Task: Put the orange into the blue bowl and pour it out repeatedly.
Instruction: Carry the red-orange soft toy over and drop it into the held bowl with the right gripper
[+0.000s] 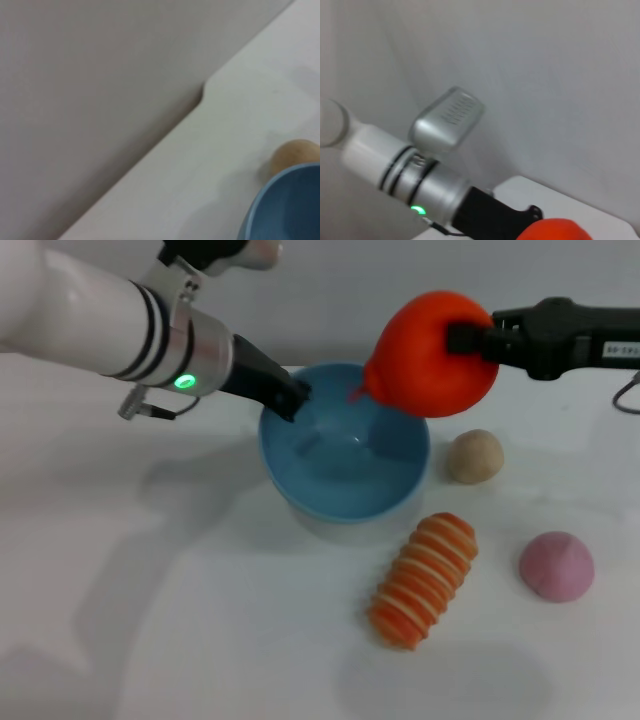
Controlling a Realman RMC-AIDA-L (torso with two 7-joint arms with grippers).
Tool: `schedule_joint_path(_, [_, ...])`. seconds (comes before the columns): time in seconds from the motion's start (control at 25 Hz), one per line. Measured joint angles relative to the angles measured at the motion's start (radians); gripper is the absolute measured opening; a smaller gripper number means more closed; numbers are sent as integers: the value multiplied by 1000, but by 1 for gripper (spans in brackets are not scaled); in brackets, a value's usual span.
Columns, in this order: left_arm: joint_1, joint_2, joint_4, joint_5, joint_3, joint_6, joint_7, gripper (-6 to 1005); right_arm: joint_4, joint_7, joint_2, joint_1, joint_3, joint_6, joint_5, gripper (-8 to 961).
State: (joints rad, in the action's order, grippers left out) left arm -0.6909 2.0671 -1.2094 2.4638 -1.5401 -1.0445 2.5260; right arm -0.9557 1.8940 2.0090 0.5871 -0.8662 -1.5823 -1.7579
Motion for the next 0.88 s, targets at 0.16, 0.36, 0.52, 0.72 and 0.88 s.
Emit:
schedule_joint_path(0.16, [-5,2,0,-4,-31,3,5,-1,63,11,7,25,-6,49,-54,47])
schedule_joint_path(0.36, [-13,2,4,-5,-47,17,6,0,149,16,13,77,-6,53,-104,83])
schedule_joint_path(0.52, [-11,2,4,-6,-48,23,6,-1,151,16,28,95,-5,72,-158,196])
schedule_joint_path(0.72, [-6,2,7,-6,-46,27,6,-1,151,19,30,92,4,89,-169,343])
schedule_joint_path(0.88, [-3,0,8,-2,-46,44,6,-1,127,14,35,65,41,100,-161,424])
